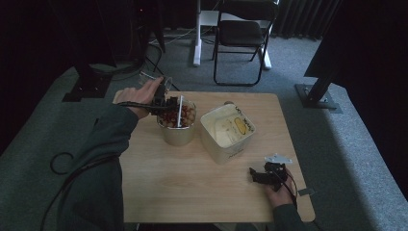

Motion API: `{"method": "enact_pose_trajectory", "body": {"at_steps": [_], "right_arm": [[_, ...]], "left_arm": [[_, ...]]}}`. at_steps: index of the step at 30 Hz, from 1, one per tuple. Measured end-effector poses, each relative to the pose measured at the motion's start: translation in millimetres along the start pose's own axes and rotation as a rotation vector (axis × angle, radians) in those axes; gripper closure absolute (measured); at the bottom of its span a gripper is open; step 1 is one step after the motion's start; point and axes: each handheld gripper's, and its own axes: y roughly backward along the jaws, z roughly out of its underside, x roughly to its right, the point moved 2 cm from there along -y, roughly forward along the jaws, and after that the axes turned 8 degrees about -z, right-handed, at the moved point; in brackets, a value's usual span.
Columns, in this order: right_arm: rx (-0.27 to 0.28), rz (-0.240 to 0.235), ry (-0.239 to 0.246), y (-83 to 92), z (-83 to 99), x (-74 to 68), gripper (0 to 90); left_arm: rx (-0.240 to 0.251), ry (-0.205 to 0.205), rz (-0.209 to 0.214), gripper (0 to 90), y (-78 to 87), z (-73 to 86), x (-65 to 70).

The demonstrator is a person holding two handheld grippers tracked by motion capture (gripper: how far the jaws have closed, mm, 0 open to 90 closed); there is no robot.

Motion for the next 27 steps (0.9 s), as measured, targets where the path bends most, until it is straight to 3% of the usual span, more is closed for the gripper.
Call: {"method": "enact_pose_trajectory", "body": {"at_steps": [1, 2, 3, 5, 6, 7, 8, 9, 10, 11, 17, 22, 24, 27], "right_arm": [[0.000, 0.000, 0.000, 0.0, 0.0, 0.0, 12.9], [0.000, 0.000, 0.001, 0.0, 0.0, 0.0, 12.8], [0.000, 0.000, 0.001, 0.0, 0.0, 0.0, 12.9], [0.000, 0.000, 0.001, 0.0, 0.0, 0.1, 12.9], [0.000, 0.000, 0.001, 0.0, 0.0, 0.1, 12.8], [0.000, 0.000, 0.001, 0.0, 0.0, 0.1, 12.8], [0.000, 0.000, 0.001, 0.0, 0.0, 0.1, 12.8], [0.000, 0.000, 0.001, 0.0, 0.0, 0.1, 12.8], [0.000, 0.000, 0.001, 0.0, 0.0, 0.1, 12.8], [0.000, 0.000, 0.001, 0.0, 0.0, 0.0, 12.8], [0.000, 0.000, 0.000, 0.0, 0.0, 0.0, 12.8], [0.000, 0.000, 0.000, 0.0, 0.0, 0.0, 12.9], [0.000, 0.000, 0.000, 0.0, 0.0, 0.0, 12.8], [0.000, 0.000, 0.000, 0.0, 0.0, 0.0, 12.9]], "left_arm": [[0.001, 0.012, 0.018, 36.9, -1.0, -0.2, -0.6], [-0.011, -0.014, 0.012, 36.9, -1.4, -1.2, 0.2], [0.015, -0.008, 0.020, 36.9, 0.3, -2.4, 0.4], [0.010, -0.024, 0.010, 37.2, 0.8, -4.0, 0.4], [0.017, 0.001, 0.029, 37.3, 1.6, -4.5, -0.7], [0.000, -0.025, 0.012, 37.3, -0.1, -4.7, 0.0], [0.021, -0.027, 0.012, 37.3, 2.1, -6.2, 0.0], [0.017, -0.005, 0.031, 37.5, 1.5, -6.6, -0.2], [0.002, -0.040, 0.012, 37.5, 0.2, -6.7, 1.6], [0.023, -0.034, 0.023, 37.5, 1.7, -7.7, 2.2], [0.006, -0.018, 0.026, 37.4, -0.9, -5.9, 5.9], [0.011, 0.036, 0.016, 37.1, -0.3, -4.4, 1.7], [0.020, 0.103, 0.017, 36.9, 0.2, -3.4, -3.2], [0.026, 0.156, 0.030, 36.5, 0.7, -1.0, -5.8]]}}
